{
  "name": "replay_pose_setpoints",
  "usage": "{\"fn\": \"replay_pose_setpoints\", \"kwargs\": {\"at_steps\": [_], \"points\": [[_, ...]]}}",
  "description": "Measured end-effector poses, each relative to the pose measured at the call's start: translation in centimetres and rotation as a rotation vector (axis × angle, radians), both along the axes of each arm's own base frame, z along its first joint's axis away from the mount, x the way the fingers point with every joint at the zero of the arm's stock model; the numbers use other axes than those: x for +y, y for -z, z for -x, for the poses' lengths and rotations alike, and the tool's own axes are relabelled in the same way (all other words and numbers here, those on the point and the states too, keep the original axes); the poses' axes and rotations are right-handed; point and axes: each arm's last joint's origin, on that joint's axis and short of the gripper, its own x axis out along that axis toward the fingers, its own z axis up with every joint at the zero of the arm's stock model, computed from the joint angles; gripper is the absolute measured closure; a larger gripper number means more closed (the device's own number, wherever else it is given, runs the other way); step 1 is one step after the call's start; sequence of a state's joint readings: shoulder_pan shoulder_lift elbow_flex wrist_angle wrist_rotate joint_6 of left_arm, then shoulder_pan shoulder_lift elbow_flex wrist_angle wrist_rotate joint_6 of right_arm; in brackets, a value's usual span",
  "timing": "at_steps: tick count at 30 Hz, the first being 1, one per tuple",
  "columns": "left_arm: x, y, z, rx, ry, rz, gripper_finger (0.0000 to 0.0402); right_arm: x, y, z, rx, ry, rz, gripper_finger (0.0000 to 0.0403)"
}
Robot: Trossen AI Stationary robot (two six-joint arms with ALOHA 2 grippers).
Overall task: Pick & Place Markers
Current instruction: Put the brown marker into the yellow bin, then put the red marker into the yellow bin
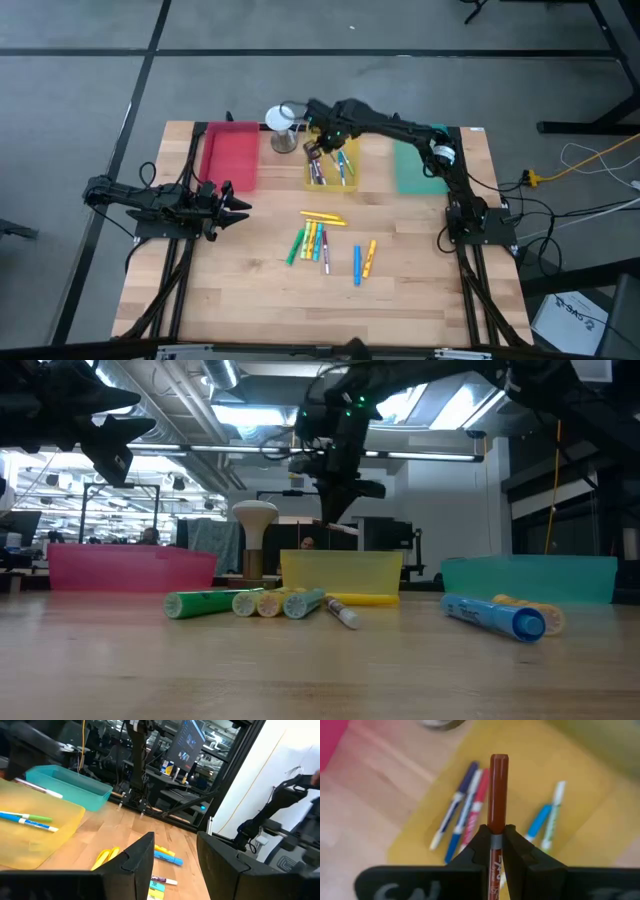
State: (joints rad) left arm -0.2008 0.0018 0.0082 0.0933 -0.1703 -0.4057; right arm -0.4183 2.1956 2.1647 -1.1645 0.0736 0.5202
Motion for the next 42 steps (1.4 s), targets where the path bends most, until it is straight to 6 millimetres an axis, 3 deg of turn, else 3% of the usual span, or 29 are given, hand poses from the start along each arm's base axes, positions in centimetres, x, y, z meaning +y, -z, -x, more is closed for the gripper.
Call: {"fn": "replay_pose_setpoints", "kwargs": {"at_steps": [9,20,25,35,42], "points": [[0.0,0.0,0.0,0.0,0.0,0.0,0.0258,-3.6,0.1,1.8,-0.006,0.027,-0.018,0.0375],[0.0,0.0,0.0,0.0,0.0,0.0,0.0258,-3.1,4.3,1.6,0.015,0.015,-0.12,0.0375],[0.0,0.0,0.0,0.0,0.0,0.0,0.0258,-2.7,5.2,1.4,0.015,0.012,-0.126,0.0372],[0.0,0.0,0.0,0.0,0.0,0.0,0.0258,-2.8,5.2,1.3,-0.004,0.028,-0.121,0.0288],[0.0,0.0,0.0,0.0,0.0,0.0,0.0258,-1.0,4.7,0.6,-0.008,-0.021,-0.114,0.0242]]}}
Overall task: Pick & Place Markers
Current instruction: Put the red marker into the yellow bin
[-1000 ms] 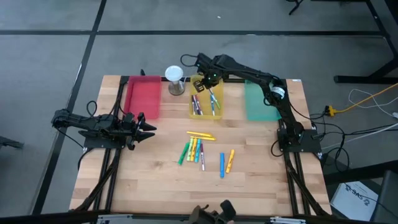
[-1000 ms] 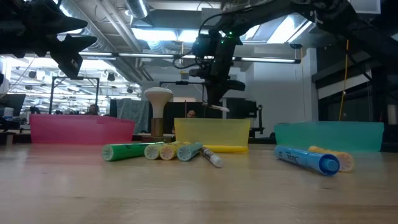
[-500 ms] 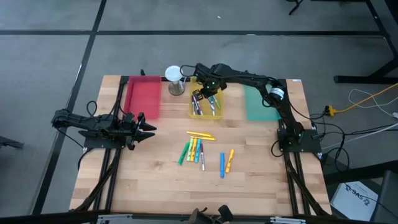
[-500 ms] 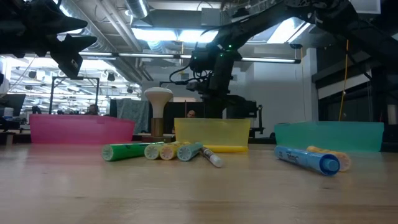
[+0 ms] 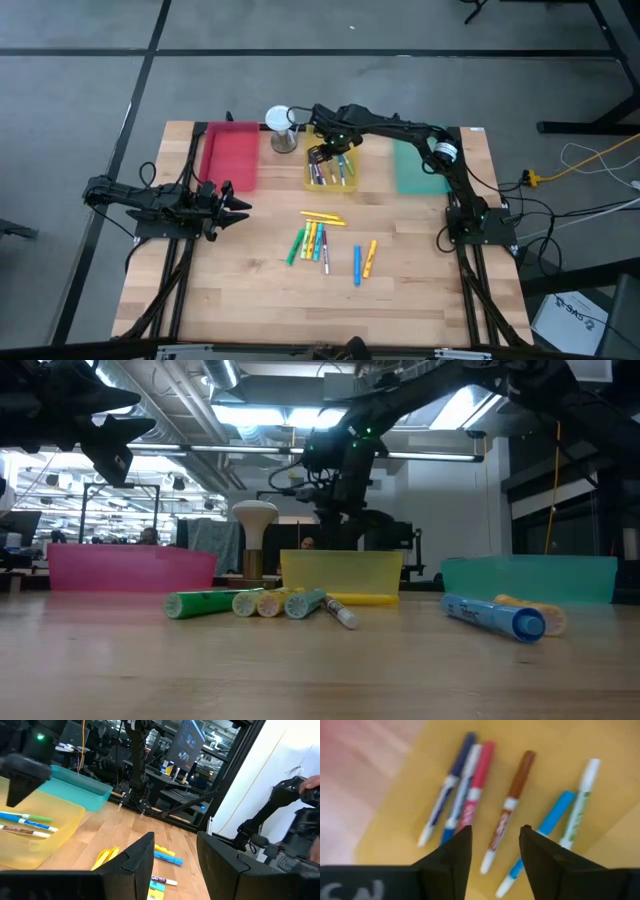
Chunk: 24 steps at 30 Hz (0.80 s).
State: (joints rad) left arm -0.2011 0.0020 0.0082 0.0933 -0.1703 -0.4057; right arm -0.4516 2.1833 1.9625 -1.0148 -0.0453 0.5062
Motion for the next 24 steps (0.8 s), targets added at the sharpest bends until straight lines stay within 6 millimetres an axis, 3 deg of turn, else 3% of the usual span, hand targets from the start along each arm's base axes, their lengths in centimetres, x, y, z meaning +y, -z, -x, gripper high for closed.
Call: {"fn": "replay_pose_setpoints", "kwargs": {"at_steps": [9,19,24], "points": [[0.0,0.0,0.0,0.0,0.0,0.0,0.0258,5.5,-2.7,-1.3,-0.05,-0.186,0.049,0.0229],[0.0,0.0,0.0,0.0,0.0,0.0,0.0258,13.8,-2.7,-2.8,-0.024,-0.304,0.003,0.0228],[0.0,0.0,0.0,0.0,0.0,0.0,0.0258,17.3,-2.7,-3.1,-0.025,-0.283,-0.03,0.0228]]}}
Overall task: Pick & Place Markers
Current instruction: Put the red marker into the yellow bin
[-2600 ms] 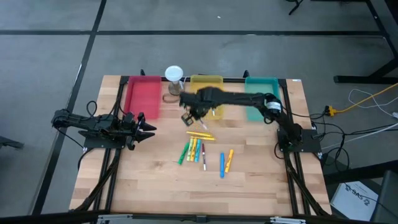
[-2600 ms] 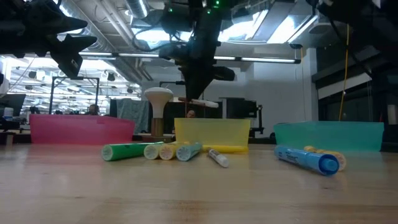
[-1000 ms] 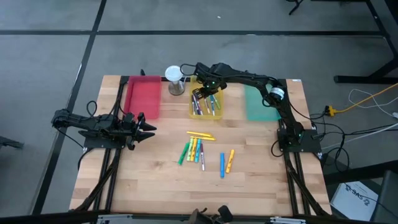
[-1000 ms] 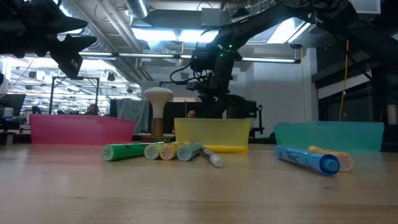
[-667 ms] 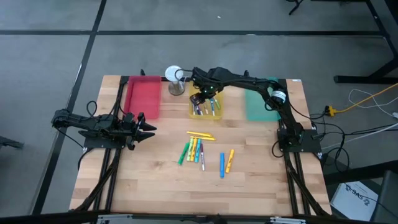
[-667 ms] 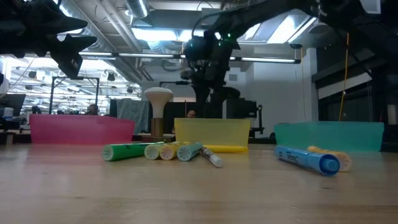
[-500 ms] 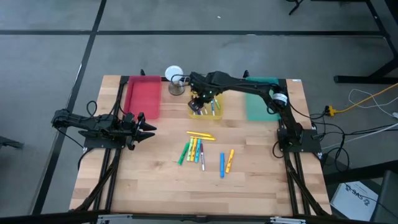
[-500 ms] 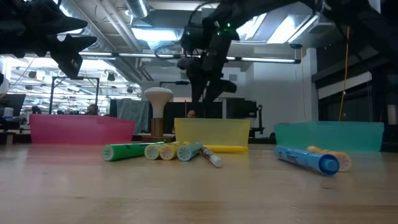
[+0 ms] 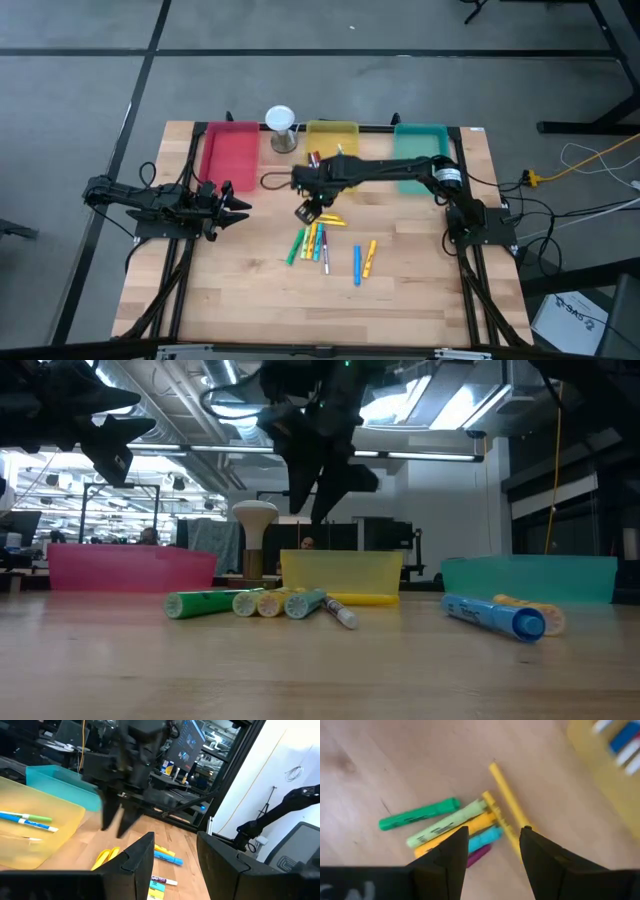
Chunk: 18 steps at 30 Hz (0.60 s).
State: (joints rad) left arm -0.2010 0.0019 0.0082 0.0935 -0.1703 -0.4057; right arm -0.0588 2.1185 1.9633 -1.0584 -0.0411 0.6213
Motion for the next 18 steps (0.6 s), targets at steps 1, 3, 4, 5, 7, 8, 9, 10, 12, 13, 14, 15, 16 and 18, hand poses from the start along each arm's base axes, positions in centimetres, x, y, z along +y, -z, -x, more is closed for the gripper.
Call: {"fn": "replay_pose_setpoints", "kwargs": {"at_steps": [1,3,4,5,7,8,9,10,12,13,14,15,16,18], "points": [[0.0,0.0,0.0,0.0,0.0,0.0,0.0258,0.5,0.0,0.0,0.003,0.02,-0.005,0.0228],[0.0,0.0,0.0,0.0,0.0,0.0,0.0258,1.6,0.0,0.0,0.007,0.049,-0.007,0.0228],[0.0,0.0,0.0,0.0,0.0,0.0,0.0258,2.1,0.0,0.0,0.01,0.056,-0.006,0.0228],[0.0,0.0,0.0,0.0,0.0,0.0,0.0258,2.6,0.0,0.0,0.014,0.067,-0.001,0.0228],[0.0,0.0,0.0,0.0,0.0,0.0,0.0258,3.6,0.1,0.2,0.024,0.096,0.002,0.0228],[0.0,0.0,0.0,0.0,0.0,0.0,0.0258,4.2,0.1,0.2,0.03,0.112,0.0,0.0228],[0.0,0.0,0.0,0.0,0.0,0.0,0.0258,4.6,0.1,0.3,0.035,0.13,-0.003,0.0228],[0.0,0.0,0.0,0.001,0.0,0.0,0.0258,5.1,0.1,0.4,0.038,0.143,-0.005,0.0228],[0.0,0.0,0.0,0.0,0.0,0.0,0.0258,5.9,0.2,0.4,0.042,0.172,-0.014,0.0228],[0.0,0.0,0.0,0.0,0.0,0.0,0.0258,6.2,0.3,0.5,0.049,0.189,-0.019,0.0228],[0.0,0.0,0.0,0.0,0.0,0.0,0.0258,6.5,0.3,0.5,0.055,0.206,-0.025,0.0228],[0.0,0.0,0.0,0.0,0.0,0.0,0.0258,6.8,0.3,0.6,0.055,0.221,-0.029,0.0228],[0.0,0.0,0.0,0.0,0.0,0.0,0.0258,7.1,0.5,0.5,0.057,0.235,-0.029,0.0228],[0.0,0.0,0.0,0.0,0.0,0.0,0.0258,7.6,0.8,0.5,0.068,0.244,-0.031,0.0228]]}}
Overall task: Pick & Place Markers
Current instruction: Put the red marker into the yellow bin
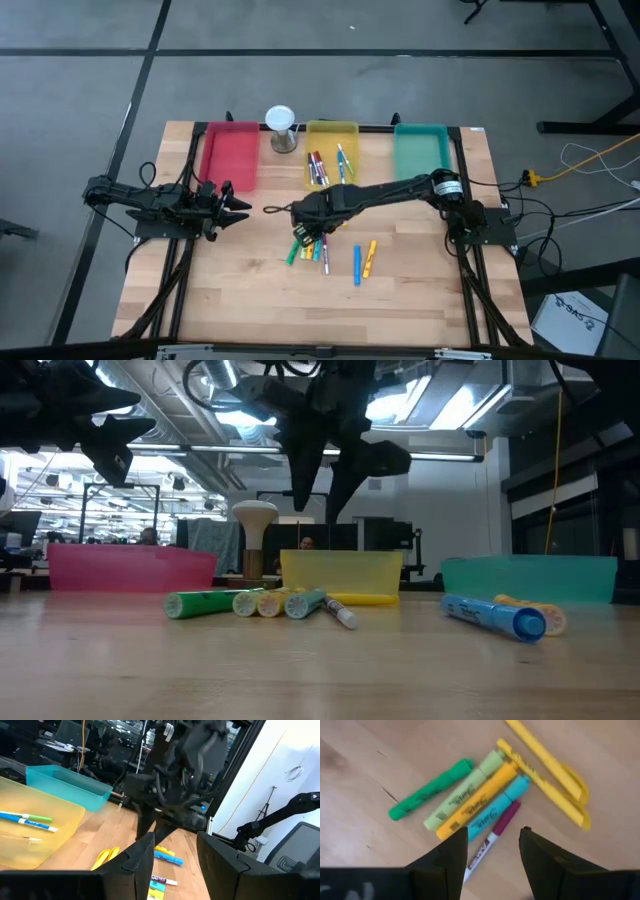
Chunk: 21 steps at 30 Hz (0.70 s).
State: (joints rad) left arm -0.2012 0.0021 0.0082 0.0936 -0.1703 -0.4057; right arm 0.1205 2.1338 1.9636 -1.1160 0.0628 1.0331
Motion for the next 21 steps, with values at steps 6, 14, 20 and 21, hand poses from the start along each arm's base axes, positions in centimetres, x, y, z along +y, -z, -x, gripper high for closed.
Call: {"fn": "replay_pose_setpoints", "kwargs": {"at_steps": [6,14,20,21], "points": [[0.0,0.0,0.0,0.0,0.0,0.0,0.0258,1.4,1.4,0.0,0.063,0.052,-0.016,0.0228],[0.0,0.0,0.0,0.0,0.0,0.0,0.0258,2.2,3.4,-0.2,0.127,0.093,-0.021,0.0228],[0.0,0.0,0.0,0.0,0.0,0.0,0.0258,2.3,5.2,-0.6,0.175,0.101,-0.027,0.0228],[0.0,0.0,0.0,0.0,0.0,0.0,0.0258,2.3,5.4,-0.6,0.179,0.101,-0.029,0.0228]]}}
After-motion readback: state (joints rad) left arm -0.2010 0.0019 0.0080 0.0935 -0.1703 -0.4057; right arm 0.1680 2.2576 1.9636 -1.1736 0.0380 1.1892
